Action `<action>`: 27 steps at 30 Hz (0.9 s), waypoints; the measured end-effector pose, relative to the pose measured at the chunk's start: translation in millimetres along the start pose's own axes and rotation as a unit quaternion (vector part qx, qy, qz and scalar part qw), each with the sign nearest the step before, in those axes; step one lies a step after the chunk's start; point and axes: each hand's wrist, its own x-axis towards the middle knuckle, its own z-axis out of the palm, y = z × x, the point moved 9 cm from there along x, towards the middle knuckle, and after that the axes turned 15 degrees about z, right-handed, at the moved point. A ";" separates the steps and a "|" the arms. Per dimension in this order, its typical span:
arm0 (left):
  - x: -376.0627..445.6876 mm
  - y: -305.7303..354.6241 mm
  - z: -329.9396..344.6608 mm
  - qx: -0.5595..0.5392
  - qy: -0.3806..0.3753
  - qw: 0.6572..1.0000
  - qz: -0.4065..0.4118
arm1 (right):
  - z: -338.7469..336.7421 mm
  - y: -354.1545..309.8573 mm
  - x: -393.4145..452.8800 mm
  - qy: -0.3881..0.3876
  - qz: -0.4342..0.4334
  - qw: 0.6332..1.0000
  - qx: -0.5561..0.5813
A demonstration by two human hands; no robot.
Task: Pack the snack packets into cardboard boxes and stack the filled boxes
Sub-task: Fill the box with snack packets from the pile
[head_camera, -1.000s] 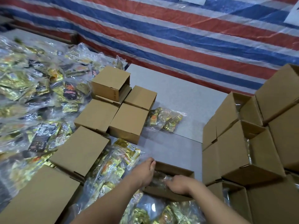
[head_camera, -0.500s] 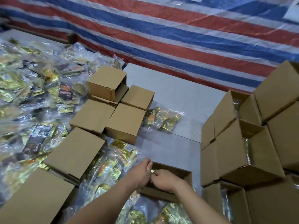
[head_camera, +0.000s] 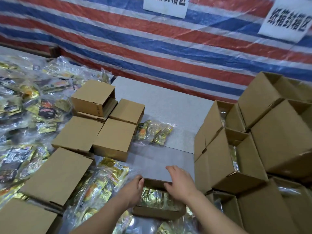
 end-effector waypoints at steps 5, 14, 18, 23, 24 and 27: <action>4.3 4.7 -4.8 0.012 0.000 1.000 0.007 | 34.0 11.4 3.1 -0.054 0.035 0.998 -0.025; -34.2 26.6 -46.0 -0.168 0.169 0.966 -0.102 | -3.7 35.4 -20.6 0.014 0.116 0.987 0.109; -44.2 73.4 -21.1 -0.230 0.105 0.962 -0.107 | -31.4 41.6 -39.1 0.042 0.150 0.969 0.192; -41.0 134.7 -17.9 -0.274 0.116 0.952 -0.067 | -72.1 28.9 -75.2 0.063 0.125 0.963 0.231; -43.4 145.0 -23.5 -0.262 0.127 0.955 -0.058 | -80.7 29.3 -84.0 0.064 0.126 0.962 0.235; -48.9 176.9 -44.9 -0.218 0.136 0.966 -0.031 | -109.9 35.4 -109.4 0.060 0.135 0.958 0.247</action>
